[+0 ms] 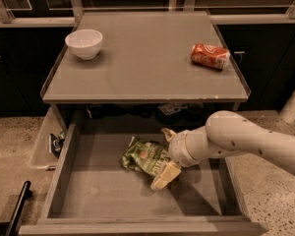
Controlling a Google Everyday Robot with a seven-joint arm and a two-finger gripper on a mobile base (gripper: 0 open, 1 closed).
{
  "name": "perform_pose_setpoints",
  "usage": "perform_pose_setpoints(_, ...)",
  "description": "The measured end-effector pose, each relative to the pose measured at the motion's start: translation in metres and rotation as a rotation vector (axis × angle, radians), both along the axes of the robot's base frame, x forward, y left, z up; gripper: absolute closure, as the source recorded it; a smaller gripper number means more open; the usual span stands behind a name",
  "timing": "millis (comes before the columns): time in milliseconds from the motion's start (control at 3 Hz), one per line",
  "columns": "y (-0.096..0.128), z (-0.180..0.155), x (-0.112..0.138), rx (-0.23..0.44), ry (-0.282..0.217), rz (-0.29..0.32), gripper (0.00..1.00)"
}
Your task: Pick green jalapeno chip bag from top drawer and place on counter
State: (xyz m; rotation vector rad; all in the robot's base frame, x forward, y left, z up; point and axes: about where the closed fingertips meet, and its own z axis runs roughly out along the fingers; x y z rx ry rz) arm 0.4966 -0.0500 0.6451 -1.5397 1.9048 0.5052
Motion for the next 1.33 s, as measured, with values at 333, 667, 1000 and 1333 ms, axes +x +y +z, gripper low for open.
perform_pose_setpoints(333,0.01,-0.018,0.006,-0.044,-0.034,-0.031,0.0)
perform_pose_setpoints(667,0.015,-0.029,0.012,-0.066,-0.049,-0.062,0.0)
perform_pose_setpoints(1000,0.019,-0.038,0.017,-0.072,-0.035,-0.073,0.0)
perform_pose_setpoints(1333,0.02,-0.038,0.017,-0.072,-0.034,-0.072,0.19)
